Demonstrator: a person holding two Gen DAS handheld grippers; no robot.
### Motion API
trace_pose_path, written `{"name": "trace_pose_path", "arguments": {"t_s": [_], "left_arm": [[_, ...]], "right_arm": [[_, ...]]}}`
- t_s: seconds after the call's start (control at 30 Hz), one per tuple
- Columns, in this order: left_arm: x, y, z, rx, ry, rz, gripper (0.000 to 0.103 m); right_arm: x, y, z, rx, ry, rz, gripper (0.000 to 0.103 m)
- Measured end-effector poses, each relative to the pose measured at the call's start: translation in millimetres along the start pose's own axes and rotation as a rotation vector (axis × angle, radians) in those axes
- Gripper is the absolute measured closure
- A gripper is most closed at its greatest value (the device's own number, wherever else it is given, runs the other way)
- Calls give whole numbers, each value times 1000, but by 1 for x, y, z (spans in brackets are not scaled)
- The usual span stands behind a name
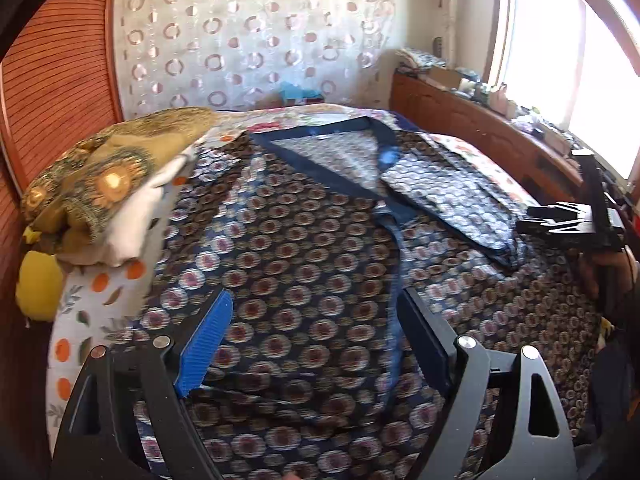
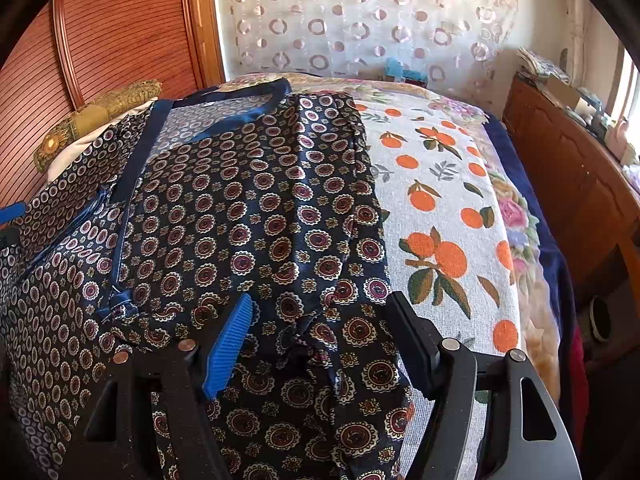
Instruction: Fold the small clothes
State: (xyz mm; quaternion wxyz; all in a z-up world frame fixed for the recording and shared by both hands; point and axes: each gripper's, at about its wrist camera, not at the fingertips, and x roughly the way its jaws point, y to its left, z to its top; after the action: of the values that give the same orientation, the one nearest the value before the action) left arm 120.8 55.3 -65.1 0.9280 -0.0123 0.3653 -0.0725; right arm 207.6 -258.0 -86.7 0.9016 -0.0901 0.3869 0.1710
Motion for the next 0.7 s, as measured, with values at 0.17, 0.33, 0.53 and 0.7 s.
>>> {"name": "trace_pose_path", "arguments": {"t_s": [0.17, 0.33, 0.53, 0.7], "left_arm": [[5, 17, 2, 6, 35, 49, 19], [5, 29, 5, 3, 40, 37, 18], [5, 41, 23, 23, 29, 32, 18], [16, 53, 60, 59, 30, 32, 20]], "right_arm": [[4, 0, 3, 2, 15, 0, 14], [7, 0, 1, -6, 19, -1, 10], [11, -1, 2, -6, 26, -2, 6], [10, -1, 6, -6, 56, 3, 6]]}}
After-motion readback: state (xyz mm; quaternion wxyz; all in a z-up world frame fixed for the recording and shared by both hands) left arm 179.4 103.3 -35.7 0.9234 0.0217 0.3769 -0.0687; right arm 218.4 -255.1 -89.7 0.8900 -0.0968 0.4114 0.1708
